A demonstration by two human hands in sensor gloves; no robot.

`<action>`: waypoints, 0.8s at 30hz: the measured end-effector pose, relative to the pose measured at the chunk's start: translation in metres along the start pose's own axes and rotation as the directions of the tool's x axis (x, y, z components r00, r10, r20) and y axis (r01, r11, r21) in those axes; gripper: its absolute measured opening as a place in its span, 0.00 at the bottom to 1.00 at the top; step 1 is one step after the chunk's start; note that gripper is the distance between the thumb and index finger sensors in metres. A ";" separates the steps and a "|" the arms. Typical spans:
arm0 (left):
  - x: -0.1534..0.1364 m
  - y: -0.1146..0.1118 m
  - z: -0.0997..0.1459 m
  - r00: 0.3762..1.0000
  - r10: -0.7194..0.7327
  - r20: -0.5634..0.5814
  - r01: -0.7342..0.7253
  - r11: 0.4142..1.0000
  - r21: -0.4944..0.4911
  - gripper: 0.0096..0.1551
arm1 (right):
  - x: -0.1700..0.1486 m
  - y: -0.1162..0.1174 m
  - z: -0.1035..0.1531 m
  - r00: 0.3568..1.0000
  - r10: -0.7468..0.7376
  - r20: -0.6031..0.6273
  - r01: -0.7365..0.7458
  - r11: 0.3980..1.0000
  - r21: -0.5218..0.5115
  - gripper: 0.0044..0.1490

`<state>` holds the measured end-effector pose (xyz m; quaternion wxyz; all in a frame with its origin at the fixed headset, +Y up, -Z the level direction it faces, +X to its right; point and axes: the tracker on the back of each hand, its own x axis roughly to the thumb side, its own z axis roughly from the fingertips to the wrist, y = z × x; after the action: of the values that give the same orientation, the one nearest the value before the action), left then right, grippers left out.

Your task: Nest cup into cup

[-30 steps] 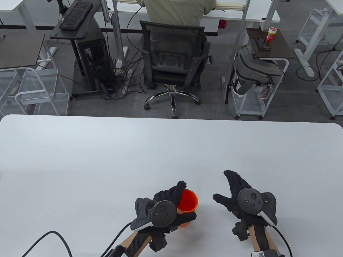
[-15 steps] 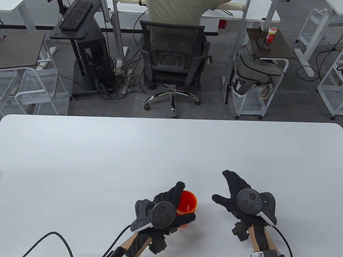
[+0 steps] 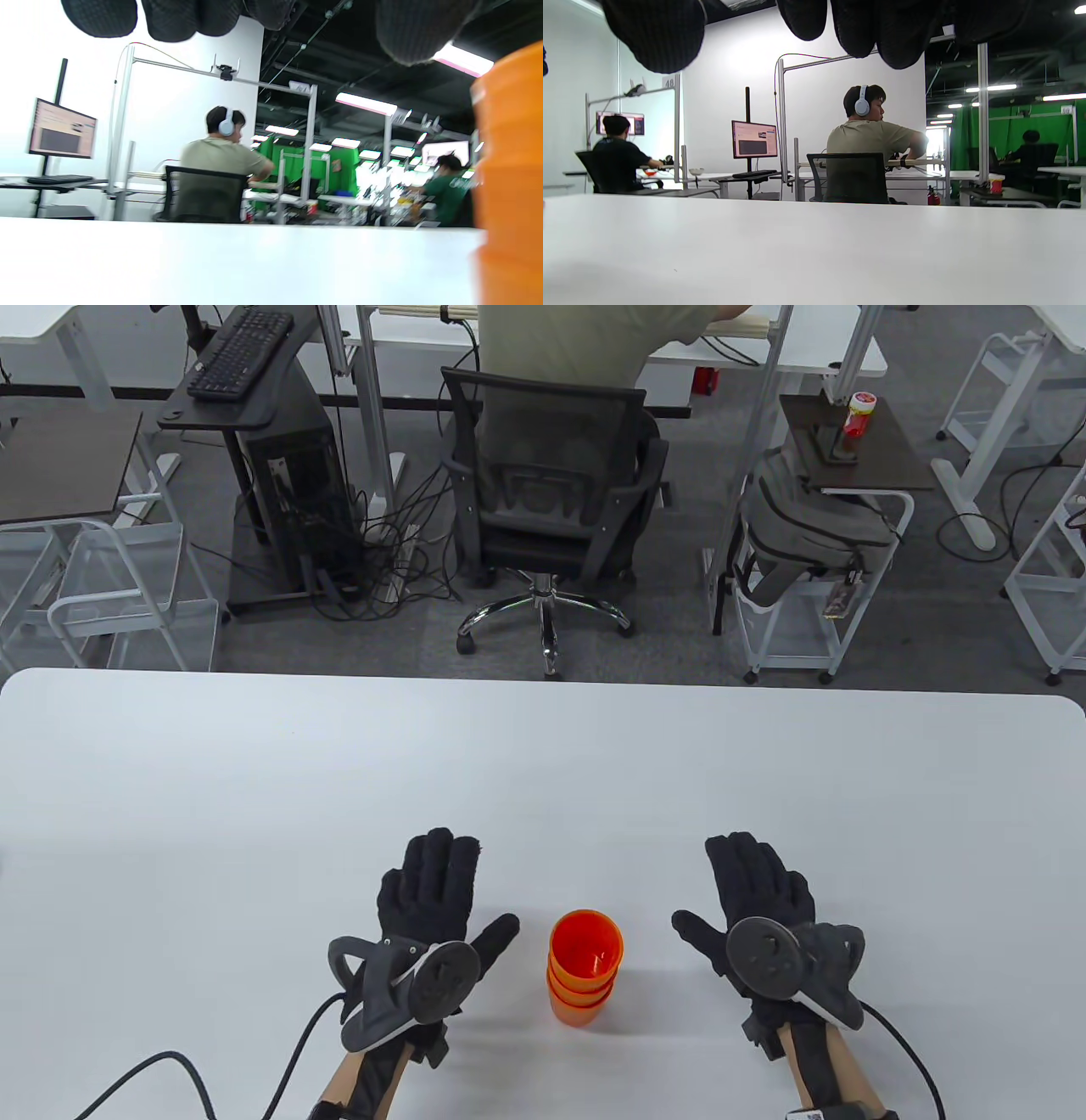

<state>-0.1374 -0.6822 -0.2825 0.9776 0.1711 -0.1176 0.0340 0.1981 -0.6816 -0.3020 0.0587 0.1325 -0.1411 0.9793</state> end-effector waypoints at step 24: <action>-0.018 -0.049 -0.002 0.992 -0.123 0.026 0.126 0.975 -0.185 0.60 | -0.023 0.035 0.001 0.985 0.143 -0.092 -0.128 0.980 0.152 0.57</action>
<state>-0.1489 -0.7278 -0.3049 0.9886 0.0864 -0.1164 -0.0395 0.2148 -0.7173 -0.3164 -0.0106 0.0760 -0.0746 0.9943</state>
